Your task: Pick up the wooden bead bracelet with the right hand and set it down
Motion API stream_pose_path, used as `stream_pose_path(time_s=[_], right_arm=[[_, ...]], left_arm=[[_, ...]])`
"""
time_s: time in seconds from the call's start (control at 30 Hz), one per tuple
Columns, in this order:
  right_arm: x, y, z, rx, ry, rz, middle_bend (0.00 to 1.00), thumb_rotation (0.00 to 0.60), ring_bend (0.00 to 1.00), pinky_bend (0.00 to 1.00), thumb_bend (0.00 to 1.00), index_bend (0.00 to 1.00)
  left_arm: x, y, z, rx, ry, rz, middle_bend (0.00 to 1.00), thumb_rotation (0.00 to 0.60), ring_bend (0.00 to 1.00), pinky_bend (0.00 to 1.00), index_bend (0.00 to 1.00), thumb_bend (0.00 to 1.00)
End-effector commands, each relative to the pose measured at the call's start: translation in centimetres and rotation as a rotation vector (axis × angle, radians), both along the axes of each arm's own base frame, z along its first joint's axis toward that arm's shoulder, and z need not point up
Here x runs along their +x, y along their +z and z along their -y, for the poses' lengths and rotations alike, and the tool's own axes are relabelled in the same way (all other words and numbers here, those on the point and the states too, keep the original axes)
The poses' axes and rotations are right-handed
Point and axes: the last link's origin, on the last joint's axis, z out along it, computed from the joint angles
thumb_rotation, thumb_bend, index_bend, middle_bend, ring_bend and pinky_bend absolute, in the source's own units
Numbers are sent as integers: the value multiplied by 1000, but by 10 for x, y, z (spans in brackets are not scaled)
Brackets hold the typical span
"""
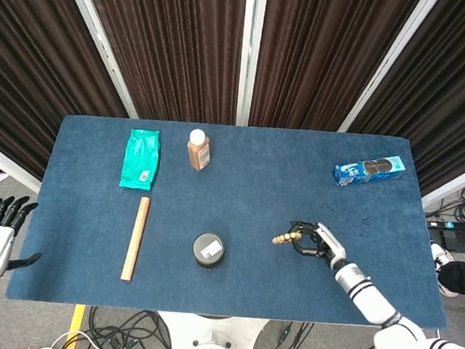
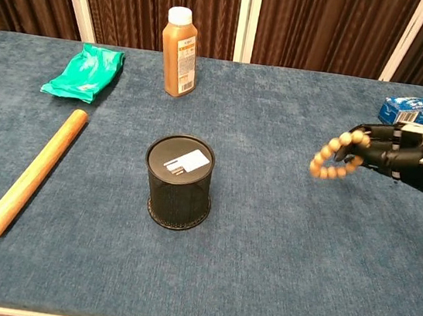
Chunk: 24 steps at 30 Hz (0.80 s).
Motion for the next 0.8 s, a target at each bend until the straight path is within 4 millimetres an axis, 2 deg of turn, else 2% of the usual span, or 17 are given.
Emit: stream_pose_path(time_s=[0.03, 0.07, 0.13, 0.23, 0.33, 0.47, 0.6, 0.7, 0.8], right_arm=[[8, 24, -17, 201, -172, 248, 485, 550, 110, 40, 437, 632], [8, 25, -18, 213, -166, 267, 482, 503, 110, 36, 426, 616], [8, 27, -19, 238, -145, 319, 472, 365, 107, 20, 370, 585], [6, 30, -19, 269, -112, 387, 461, 192, 98, 0, 214, 550], [3, 29, -18, 258, -37, 370, 461, 95, 97, 0, 105, 530], [2, 24, -20, 174, 48, 327, 478, 49, 98, 0, 39, 526], [3, 16, -29, 163, -4, 400, 533, 22, 118, 0, 4, 586], [-3, 12, -24, 92, 38, 304, 565, 22, 140, 0, 61, 639], [-7, 7, -21, -22, 91, 181, 586, 23, 157, 0, 187, 665]], left_arm=[[1, 0, 0, -5, 0, -1, 83, 600, 13, 16, 153, 0], [1, -1, 0, -7, 0, -2, 83, 600, 13, 16, 153, 0], [2, -1, -1, -9, -1, -2, 83, 600, 13, 16, 153, 0], [2, -1, -1, -11, -1, -2, 83, 600, 13, 16, 153, 0], [3, -1, -2, -14, -2, -4, 83, 600, 13, 16, 153, 0], [4, -2, -2, -14, -1, -2, 83, 600, 13, 16, 154, 0], [4, -2, -3, -19, 0, -4, 83, 600, 13, 16, 154, 0], [5, -2, -3, -17, -3, -4, 83, 600, 13, 16, 154, 0], [4, -2, -2, -17, -3, -5, 83, 600, 13, 16, 154, 0]])
